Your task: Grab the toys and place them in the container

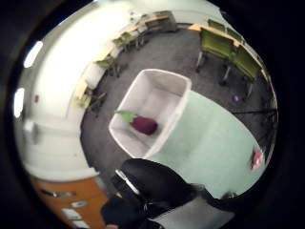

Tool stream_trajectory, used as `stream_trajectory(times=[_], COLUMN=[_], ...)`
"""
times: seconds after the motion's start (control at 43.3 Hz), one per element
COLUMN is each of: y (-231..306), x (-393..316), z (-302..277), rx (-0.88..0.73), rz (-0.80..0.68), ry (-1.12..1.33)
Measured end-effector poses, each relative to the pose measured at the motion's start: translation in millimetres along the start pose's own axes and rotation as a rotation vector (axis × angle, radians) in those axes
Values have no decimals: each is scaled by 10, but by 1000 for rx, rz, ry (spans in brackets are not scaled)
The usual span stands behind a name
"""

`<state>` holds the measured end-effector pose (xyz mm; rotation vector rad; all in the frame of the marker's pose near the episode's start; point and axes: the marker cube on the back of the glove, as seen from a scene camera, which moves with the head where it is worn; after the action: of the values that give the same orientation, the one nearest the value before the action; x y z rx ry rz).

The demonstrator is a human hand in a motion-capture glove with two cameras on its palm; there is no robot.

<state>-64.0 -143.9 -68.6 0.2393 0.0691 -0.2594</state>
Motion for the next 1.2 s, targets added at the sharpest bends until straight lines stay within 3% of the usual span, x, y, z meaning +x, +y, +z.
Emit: stream_trajectory(times=[0.092, 0.208, 0.577, 0.854, 1.2], y=[287, 556, 1408, 1919, 2233], x=[615, 1631, 3655, 4185, 4225], z=[48, 312, 1364, 2590, 3070], rx=[0, -56, -92, -310, -458], rz=[-92, 228, 512, 636, 649], ry=[-99, -16, 6, -61, -72])
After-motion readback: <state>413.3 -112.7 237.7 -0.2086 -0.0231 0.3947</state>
